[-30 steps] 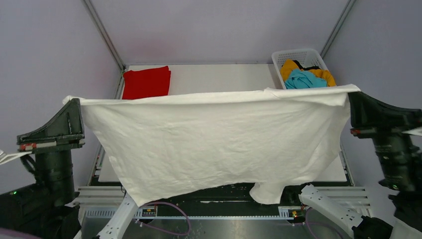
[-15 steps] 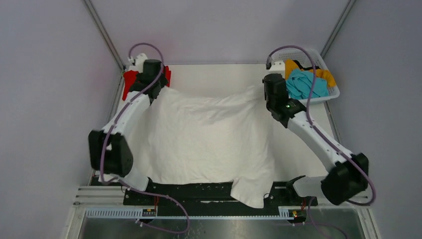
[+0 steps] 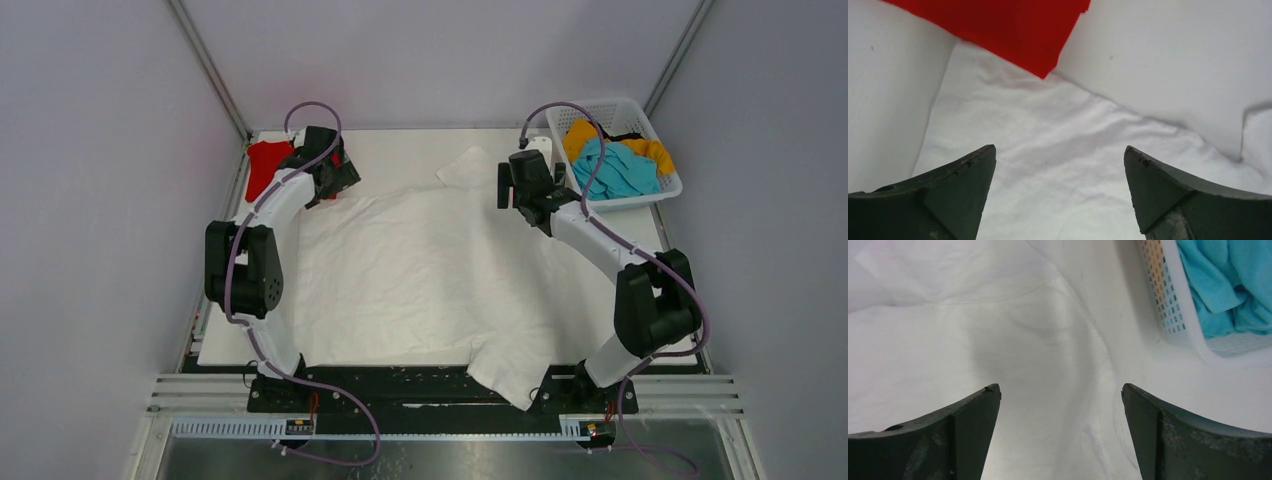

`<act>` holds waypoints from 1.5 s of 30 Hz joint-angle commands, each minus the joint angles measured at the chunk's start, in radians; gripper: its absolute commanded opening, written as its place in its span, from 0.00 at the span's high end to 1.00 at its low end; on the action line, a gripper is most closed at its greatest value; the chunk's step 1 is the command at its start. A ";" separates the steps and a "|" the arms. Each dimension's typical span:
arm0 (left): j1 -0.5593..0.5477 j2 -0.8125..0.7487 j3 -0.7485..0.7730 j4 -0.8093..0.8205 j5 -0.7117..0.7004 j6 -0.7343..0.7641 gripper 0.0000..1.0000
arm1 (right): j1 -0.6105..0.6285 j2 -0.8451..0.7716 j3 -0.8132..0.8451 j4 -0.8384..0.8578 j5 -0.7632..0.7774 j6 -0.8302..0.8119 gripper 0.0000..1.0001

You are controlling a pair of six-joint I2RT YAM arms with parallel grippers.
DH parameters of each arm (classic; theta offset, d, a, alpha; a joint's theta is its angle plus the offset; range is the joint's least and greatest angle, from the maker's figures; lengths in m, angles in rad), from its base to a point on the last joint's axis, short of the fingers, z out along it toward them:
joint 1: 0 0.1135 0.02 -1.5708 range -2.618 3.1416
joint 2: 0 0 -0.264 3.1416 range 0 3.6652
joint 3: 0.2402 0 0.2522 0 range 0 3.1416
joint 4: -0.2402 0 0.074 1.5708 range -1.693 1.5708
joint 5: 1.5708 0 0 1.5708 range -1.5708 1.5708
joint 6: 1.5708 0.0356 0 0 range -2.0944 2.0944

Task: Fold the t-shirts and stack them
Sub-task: Flatten out the tshirt

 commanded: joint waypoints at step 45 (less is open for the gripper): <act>-0.230 0.177 0.063 0.108 0.332 -0.181 0.01 | -0.269 -0.097 -0.436 0.076 -0.625 0.595 0.01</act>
